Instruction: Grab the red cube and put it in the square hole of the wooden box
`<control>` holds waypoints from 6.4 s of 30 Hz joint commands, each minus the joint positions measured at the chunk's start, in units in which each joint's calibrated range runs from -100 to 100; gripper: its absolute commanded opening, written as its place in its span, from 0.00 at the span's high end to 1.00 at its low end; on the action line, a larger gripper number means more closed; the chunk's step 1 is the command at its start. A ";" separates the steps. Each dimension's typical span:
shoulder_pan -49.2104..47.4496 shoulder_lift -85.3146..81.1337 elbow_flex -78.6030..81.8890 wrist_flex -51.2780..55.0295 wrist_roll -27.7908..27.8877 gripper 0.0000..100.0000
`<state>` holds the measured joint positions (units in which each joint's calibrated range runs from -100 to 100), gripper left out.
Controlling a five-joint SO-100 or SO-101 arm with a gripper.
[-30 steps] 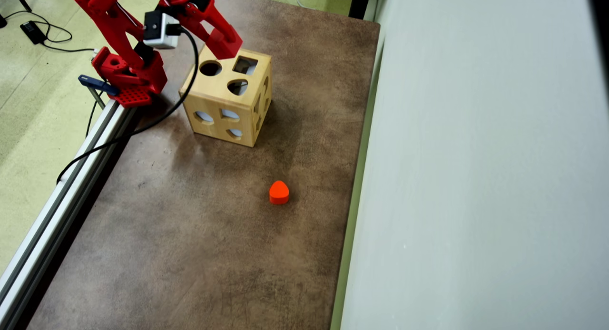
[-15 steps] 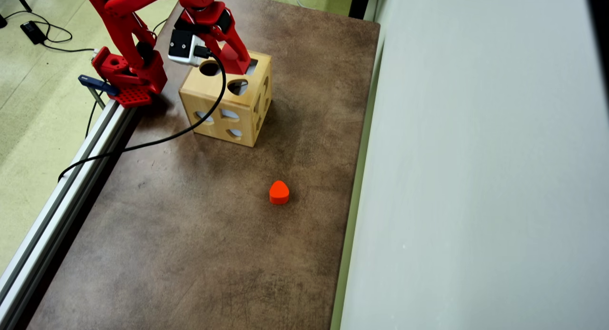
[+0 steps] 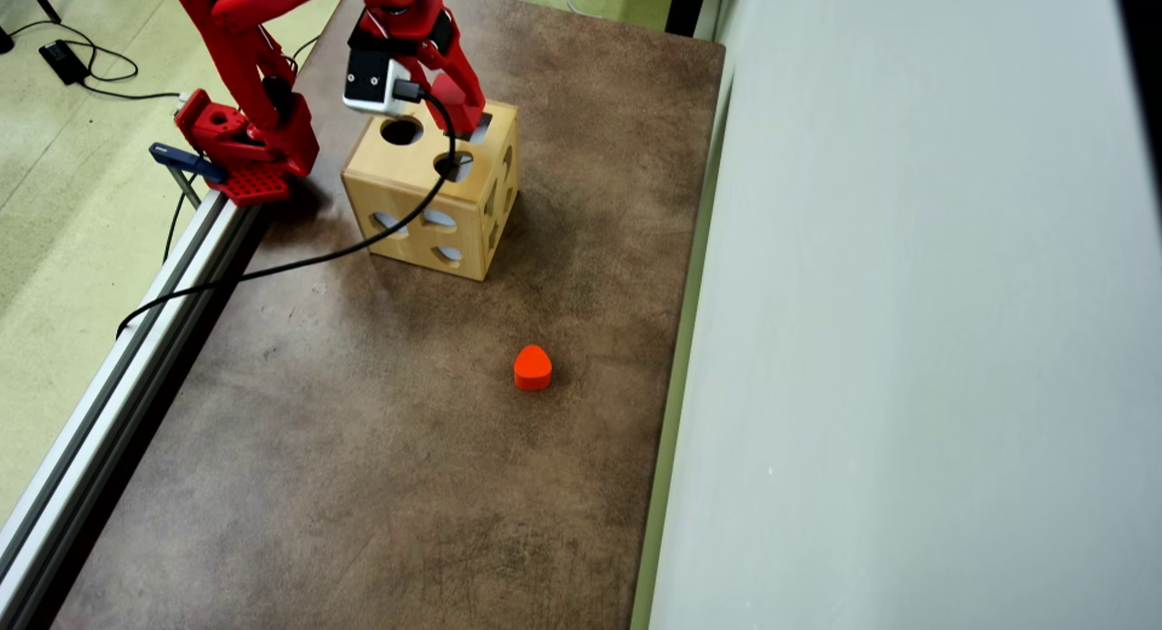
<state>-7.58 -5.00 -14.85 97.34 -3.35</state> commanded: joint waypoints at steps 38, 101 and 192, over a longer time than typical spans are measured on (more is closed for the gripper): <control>-0.89 1.73 1.08 0.33 0.29 0.98; -1.41 -0.99 0.09 -0.47 -0.54 0.98; -1.93 -5.06 5.82 -1.60 1.66 0.72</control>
<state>-9.59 -4.07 -8.71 96.21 -2.08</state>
